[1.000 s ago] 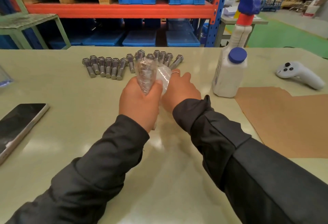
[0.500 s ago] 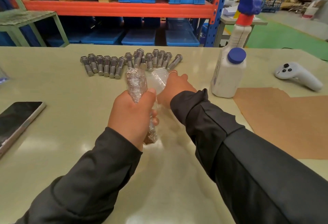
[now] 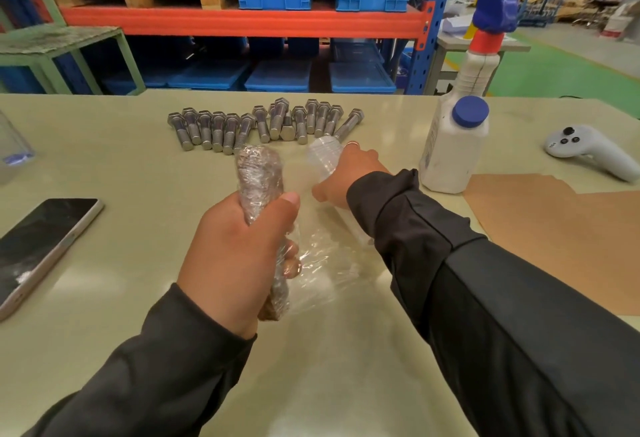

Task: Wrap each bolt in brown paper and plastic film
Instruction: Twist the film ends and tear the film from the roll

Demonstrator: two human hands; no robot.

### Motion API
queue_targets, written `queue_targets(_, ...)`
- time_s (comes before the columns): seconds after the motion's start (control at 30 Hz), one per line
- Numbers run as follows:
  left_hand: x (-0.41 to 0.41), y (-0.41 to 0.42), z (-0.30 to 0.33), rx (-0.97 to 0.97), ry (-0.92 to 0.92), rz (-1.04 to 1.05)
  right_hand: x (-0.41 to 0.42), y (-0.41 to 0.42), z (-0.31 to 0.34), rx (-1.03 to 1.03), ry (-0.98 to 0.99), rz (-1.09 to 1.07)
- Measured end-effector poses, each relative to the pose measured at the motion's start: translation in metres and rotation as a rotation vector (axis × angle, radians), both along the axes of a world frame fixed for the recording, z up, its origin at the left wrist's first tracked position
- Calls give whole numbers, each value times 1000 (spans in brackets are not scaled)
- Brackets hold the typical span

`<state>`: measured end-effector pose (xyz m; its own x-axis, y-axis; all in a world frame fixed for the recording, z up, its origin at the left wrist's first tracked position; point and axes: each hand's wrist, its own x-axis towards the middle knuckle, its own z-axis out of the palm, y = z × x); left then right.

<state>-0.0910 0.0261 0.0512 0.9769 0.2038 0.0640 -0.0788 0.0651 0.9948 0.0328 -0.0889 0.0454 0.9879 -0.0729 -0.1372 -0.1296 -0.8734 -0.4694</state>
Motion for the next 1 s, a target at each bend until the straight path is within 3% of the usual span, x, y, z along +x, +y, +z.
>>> queue_targets(0.27,-17,14,2,71,-16,43,0,10,-3,-95,-5,31)
queue_targets(0.53,-32,8,14,105,-152,50,4,12,-5,-69,30,-17)
queue_targets(0.83,-28,32,34,40,-207,-51,9,6,9,-435,25,142)
queue_targets(0.9,-18,42,42,81,-236,-75,10,6,7,-430,72,122)
queue_targets(1.0,-1,40,37,-49,-206,-93,9,9,-4,-279,79,-3)
